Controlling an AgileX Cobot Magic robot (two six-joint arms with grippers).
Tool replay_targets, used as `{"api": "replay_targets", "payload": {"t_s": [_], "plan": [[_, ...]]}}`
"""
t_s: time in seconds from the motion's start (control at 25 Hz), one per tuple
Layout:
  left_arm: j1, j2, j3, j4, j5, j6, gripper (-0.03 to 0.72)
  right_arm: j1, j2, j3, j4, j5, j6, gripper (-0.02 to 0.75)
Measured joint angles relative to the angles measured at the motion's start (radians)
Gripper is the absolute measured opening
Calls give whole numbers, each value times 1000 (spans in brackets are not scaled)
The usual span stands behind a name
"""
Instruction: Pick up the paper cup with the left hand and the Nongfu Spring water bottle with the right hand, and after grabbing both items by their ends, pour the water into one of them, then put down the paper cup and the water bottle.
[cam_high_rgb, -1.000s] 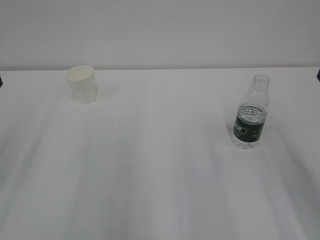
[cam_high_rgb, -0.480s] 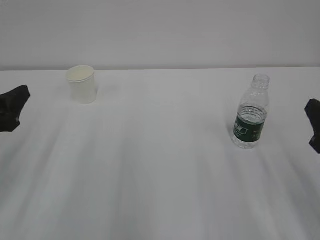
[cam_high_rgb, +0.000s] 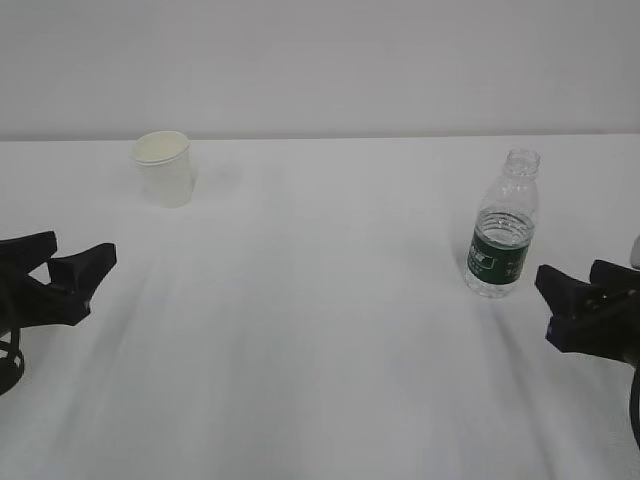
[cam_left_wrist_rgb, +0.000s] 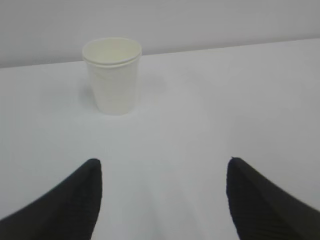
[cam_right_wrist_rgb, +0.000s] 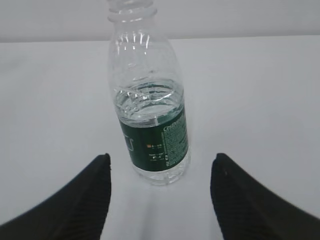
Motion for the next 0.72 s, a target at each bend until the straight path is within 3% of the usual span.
{"api": "replay_targets", "payload": {"t_s": [0.32,0.52,0.72], "plan": [[0,25,0,6,-2,0,538,0,110,-72,-24,-9,2,480],[0,25,0,6,-2,0,536,0,157,-110,-43,-9,2,641],[0,25,0,8,-2,-2,536,0,207,-142,-50,-12,2,670]]}}
